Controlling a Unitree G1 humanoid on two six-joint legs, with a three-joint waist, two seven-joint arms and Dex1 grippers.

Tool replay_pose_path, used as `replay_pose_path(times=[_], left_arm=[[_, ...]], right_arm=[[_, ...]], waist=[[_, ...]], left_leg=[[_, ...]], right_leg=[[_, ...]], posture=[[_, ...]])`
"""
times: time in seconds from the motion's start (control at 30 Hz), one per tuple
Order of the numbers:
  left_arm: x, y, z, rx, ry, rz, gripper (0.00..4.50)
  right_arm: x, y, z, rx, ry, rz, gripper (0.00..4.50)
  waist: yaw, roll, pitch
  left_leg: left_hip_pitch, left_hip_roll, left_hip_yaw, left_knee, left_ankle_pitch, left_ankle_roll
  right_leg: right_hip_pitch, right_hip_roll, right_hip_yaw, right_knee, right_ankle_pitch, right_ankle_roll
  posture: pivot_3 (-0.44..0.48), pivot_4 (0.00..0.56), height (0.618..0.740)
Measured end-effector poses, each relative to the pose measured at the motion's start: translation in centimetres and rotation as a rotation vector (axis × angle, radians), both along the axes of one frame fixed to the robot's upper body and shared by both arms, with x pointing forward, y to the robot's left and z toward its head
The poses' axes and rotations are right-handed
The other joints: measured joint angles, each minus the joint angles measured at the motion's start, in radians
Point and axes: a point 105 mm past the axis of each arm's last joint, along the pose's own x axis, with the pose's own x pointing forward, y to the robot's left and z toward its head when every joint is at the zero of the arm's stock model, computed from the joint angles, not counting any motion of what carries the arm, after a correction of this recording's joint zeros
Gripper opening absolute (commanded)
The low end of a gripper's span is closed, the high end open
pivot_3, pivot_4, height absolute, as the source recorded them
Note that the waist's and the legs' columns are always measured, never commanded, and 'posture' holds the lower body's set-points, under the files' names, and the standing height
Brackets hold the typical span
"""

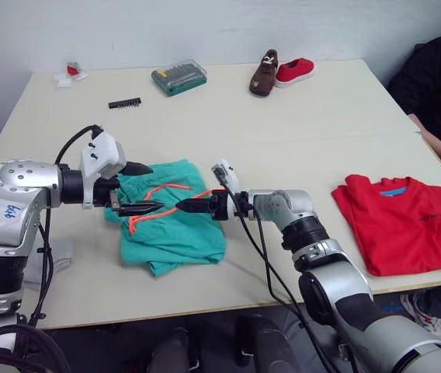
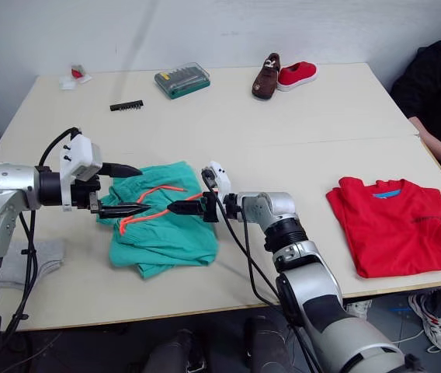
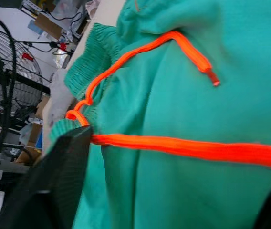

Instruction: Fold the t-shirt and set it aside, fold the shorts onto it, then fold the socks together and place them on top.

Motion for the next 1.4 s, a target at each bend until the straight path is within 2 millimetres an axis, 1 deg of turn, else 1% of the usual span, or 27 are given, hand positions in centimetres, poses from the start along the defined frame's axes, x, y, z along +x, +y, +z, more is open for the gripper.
replay_pose_path(times=[0.1, 0.23, 0.3, 0.37, 0.4, 0.47, 0.6, 0.63, 0.7, 0.8, 0.9, 0.97, 1.03, 1.07, 1.1, 1.17, 1.2, 1.27, 1.33, 1.4], left_arm=[[0.1, -0.1, 0.1, -0.004, -0.004, 0.001, 4.5], [0.5, -1.3, -0.1, -0.043, -0.004, -0.031, 4.5], [0.5, -2.2, -0.2, -0.067, 0.0, -0.06, 4.5], [0.4, -2.9, 0.0, -0.11, 0.008, -0.087, 4.5], [0.4, -3.4, 0.3, -0.134, 0.012, -0.101, 4.5], [0.3, -4.3, 0.9, -0.191, 0.022, -0.133, 4.5], [-0.6, -6.6, 2.0, -0.273, 0.034, -0.221, 4.5], [-1.0, -7.4, 2.4, -0.287, 0.023, -0.251, 4.5], [-1.4, -8.2, 2.7, -0.297, 0.014, -0.284, 4.5], [-1.8, -9.2, 2.3, -0.297, 0.026, -0.319, 4.5], [-2.0, -9.7, 1.8, -0.295, 0.042, -0.339, 4.5], [-2.0, -9.9, 1.8, -0.296, 0.038, -0.349, 4.5], [-2.1, -10.2, 1.8, -0.299, 0.036, -0.361, 4.5], [-2.1, -10.3, 1.8, -0.302, 0.035, -0.365, 4.5], [-2.1, -10.3, 1.7, -0.302, 0.036, -0.366, 4.5], [-2.1, -10.4, 1.7, -0.303, 0.037, -0.368, 4.5], [-2.1, -10.4, 1.6, -0.304, 0.036, -0.37, 4.5], [-2.1, -10.5, 1.4, -0.29, 0.033, -0.379, 4.5], [-2.2, -10.7, 1.0, -0.265, 0.037, -0.389, 4.5], [-2.2, -10.6, 0.9, -0.259, 0.038, -0.387, 4.5]], right_arm=[[-0.3, -0.3, 0.0, -0.023, -0.027, 0.029, 1.37], [-0.7, -0.3, 0.6, -0.022, -0.093, 0.046, 0.05], [-0.6, -0.5, 0.7, -0.032, -0.122, 0.032, 0.01], [-0.8, -1.4, 0.7, -0.044, -0.139, 0.014, 0.01], [-1.0, -2.2, 0.8, -0.06, -0.144, 0.0, 0.01], [-1.3, -4.6, 1.1, -0.094, -0.151, -0.038, 0.01], [-3.1, -10.4, 3.7, -0.16, -0.219, -0.11, 0.01], [-3.7, -12.6, 4.7, -0.202, -0.247, -0.143, 0.01], [-4.9, -16.2, 6.3, -0.273, -0.292, -0.205, 0.01], [-8.1, -22.1, 7.2, -0.419, -0.265, -0.268, 0.01], [-10.4, -26.5, 8.2, -0.524, -0.235, -0.334, 0.01], [-11.2, -28.6, 8.9, -0.559, -0.231, -0.368, 0.01], [-11.8, -32.0, 8.7, -0.656, -0.232, -0.423, 0.01], [-11.9, -34.6, 8.4, -0.764, -0.256, -0.452, 0.01], [-12.1, -36.7, 8.1, -0.853, -0.277, -0.478, 0.01], [-12.4, -39.1, 7.8, -0.978, -0.318, -0.475, 0.01], [-12.4, -40.2, 7.8, -1.008, -0.339, -0.487, 0.01], [-12.4, -42.1, 7.7, -1.035, -0.349, -0.529, 0.01], [-12.6, -44.5, 7.5, -1.067, -0.338, -0.604, 0.01], [-12.5, -46.0, 7.6, -1.079, -0.336, -0.672, 0.01]], waist=[[0.003, 0.0, 0.0], [0.007, 0.0, 0.0], [0.014, 0.0, 0.0], [0.026, 0.0, 0.0], [0.032, 0.0, 0.0], [0.044, 0.0, 0.0], [0.055, 0.001, 0.001], [0.058, 0.001, 0.001], [0.056, 0.001, 0.001], [0.061, 0.002, 0.001], [0.059, 0.002, 0.001], [0.053, 0.002, 0.001], [0.056, 0.002, 0.001], [0.06, 0.002, 0.001], [0.062, 0.002, 0.001], [0.068, 0.002, 0.001], [0.067, 0.002, 0.001], [0.068, 0.002, 0.001], [0.073, 0.002, 0.001], [0.074, 0.003, 0.002]], left_leg=[[0.0, 0.0, 0.0, 0.0, 0.0, 0.0], [0.0, -0.001, 0.0, 0.0, 0.0, 0.0], [0.0, -0.001, 0.0, 0.0, 0.0, 0.0], [-0.001, -0.001, -0.001, 0.0, 0.0, 0.0], [-0.003, -0.001, -0.002, 0.0, 0.0, 0.0], [-0.004, -0.002, -0.003, 0.001, 0.0, 0.001], [-0.006, -0.002, -0.004, 0.001, -0.002, 0.003], [-0.006, -0.002, -0.004, 0.001, -0.002, 0.004], [-0.006, -0.002, -0.004, 0.0, -0.002, 0.004], [-0.005, -0.002, -0.004, 0.0, -0.002, 0.005], [-0.003, -0.001, -0.003, 0.0, -0.002, 0.005], [-0.002, -0.001, -0.003, 0.0, -0.002, 0.005], [-0.002, -0.001, -0.003, 0.0, -0.002, 0.005], [-0.002, -0.002, -0.002, 0.0, -0.002, 0.005], [-0.002, -0.002, -0.002, 0.0, -0.002, 0.005], [-0.002, -0.002, 0.0, 0.0, -0.002, 0.006], [-0.001, -0.002, 0.0, 0.001, -0.001, 0.006], [-0.001, -0.002, 0.0, 0.001, -0.001, 0.006], [-0.001, -0.002, 0.0, 0.001, 0.0, 0.006], [-0.001, -0.002, 0.001, 0.001, 0.0, 0.006]], right_leg=[[0.0, 0.0, 0.0, 0.0, 0.0, 0.0], [0.001, 0.0, 0.0, 0.0, 0.0, 0.0], [0.0, -0.001, 0.0, 0.0, 0.0, 0.0], [0.0, -0.001, 0.0, 0.0, 0.0, 0.0], [-0.001, -0.001, 0.0, 0.0, 0.0, 0.0], [-0.002, -0.001, 0.0, -0.001, 0.0, 0.0], [-0.001, -0.001, -0.001, -0.005, 0.0, 0.001], [0.0, -0.001, -0.001, -0.007, 0.001, 0.001], [0.001, -0.001, -0.002, -0.01, 0.001, 0.002], [0.002, -0.001, -0.003, -0.015, 0.001, 0.002], [0.003, 0.0, -0.002, -0.014, 0.001, 0.002], [0.004, 0.0, -0.002, -0.014, 0.001, 0.002], [0.004, 0.0, -0.002, -0.014, 0.001, 0.002], [0.004, 0.0, -0.002, -0.014, 0.001, 0.003], [0.004, 0.0, -0.001, -0.015, 0.002, 0.003], [0.004, 0.001, 0.0, -0.015, 0.002, 0.004], [0.004, 0.001, 0.001, -0.015, 0.002, 0.005], [0.004, 0.001, 0.001, -0.015, 0.002, 0.005], [0.004, 0.001, 0.001, -0.015, 0.002, 0.005], [0.004, 0.001, 0.002, -0.014, 0.002, 0.004]], posture=[[0.0, 0.15, 0.74], [0.0, 0.15, 0.74], [0.0, 0.15, 0.74], [0.0, 0.15, 0.74], [0.0, 0.15, 0.74], [0.0, 0.15, 0.74], [0.0, 0.15, 0.74], [0.0, 0.15, 0.74], [0.0, 0.15, 0.74], [0.0, 0.15, 0.74], [0.0, 0.15, 0.74], [0.0, 0.15, 0.74], [0.0, 0.15, 0.74], [0.0, 0.15, 0.74], [0.0, 0.15, 0.74], [0.0, 0.15, 0.74], [0.0, 0.15, 0.74], [0.0, 0.15, 0.74], [0.0, 0.15, 0.74], [0.0, 0.15, 0.74]])
